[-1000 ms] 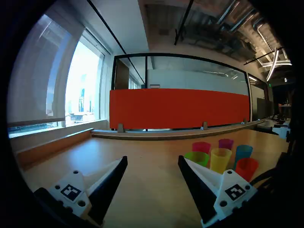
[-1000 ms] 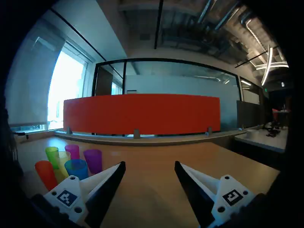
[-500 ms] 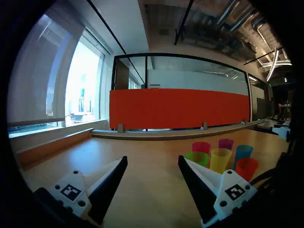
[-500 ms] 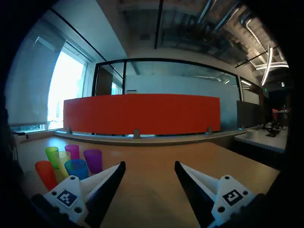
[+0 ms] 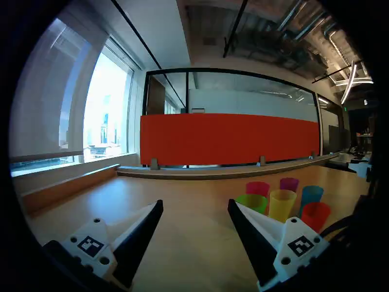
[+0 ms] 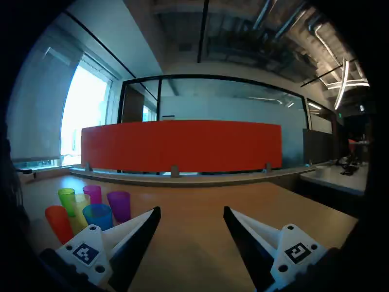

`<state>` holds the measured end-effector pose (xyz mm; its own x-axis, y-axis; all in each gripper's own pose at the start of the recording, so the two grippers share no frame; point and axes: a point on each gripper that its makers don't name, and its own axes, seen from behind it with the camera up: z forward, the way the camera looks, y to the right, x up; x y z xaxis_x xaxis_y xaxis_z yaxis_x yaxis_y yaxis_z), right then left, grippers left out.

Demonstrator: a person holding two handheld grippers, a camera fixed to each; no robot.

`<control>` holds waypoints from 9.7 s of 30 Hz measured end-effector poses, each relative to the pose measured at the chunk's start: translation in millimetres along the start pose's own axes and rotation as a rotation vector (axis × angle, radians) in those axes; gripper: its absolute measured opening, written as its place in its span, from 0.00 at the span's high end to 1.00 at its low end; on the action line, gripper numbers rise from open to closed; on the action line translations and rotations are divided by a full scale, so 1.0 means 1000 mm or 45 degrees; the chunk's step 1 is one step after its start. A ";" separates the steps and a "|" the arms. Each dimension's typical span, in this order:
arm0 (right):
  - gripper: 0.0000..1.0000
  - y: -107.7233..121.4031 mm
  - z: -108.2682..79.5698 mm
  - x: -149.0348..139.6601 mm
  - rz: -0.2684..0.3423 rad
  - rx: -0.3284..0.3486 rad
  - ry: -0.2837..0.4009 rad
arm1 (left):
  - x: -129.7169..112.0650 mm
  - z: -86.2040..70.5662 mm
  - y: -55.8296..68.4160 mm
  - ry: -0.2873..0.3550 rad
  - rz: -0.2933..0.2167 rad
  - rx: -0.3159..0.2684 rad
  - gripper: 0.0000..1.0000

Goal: Pour water

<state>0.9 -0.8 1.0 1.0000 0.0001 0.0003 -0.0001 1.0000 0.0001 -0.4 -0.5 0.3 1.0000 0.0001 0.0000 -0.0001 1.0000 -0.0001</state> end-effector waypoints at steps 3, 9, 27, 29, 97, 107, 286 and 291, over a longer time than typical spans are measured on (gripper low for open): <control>0.00 0.000 0.000 0.000 0.000 0.000 0.000 | 0.000 0.000 0.000 0.000 0.000 0.000 0.01; 0.00 0.000 0.000 0.000 0.000 0.000 0.000 | 0.000 -0.001 0.000 0.000 -0.001 0.000 0.01; 0.00 0.000 0.000 0.000 0.000 0.000 0.000 | 0.000 0.000 0.000 0.000 -0.001 0.000 0.01; 0.00 0.000 -0.001 0.000 0.000 0.000 0.000 | 0.000 0.000 0.000 0.000 0.000 0.000 0.01; 0.00 0.000 0.000 0.000 0.000 0.000 0.000 | 0.000 0.000 0.000 0.000 0.000 0.000 0.01; 0.00 0.000 -0.001 0.000 0.000 0.001 0.001 | -0.001 -0.001 0.000 0.000 0.001 -0.001 0.01; 0.00 -0.177 0.022 -0.067 -0.418 1.159 -0.702 | -0.070 0.083 0.107 -0.784 0.315 -1.095 0.01; 0.00 -0.184 0.026 -0.073 -0.419 1.167 -0.707 | -0.075 0.087 0.112 -0.787 0.325 -1.104 0.00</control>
<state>-72.2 -184.4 26.9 0.8124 -0.4934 0.3108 0.0349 0.5731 0.8187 -75.0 111.4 86.9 0.7979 0.4495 0.4016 0.0350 0.6306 -0.7754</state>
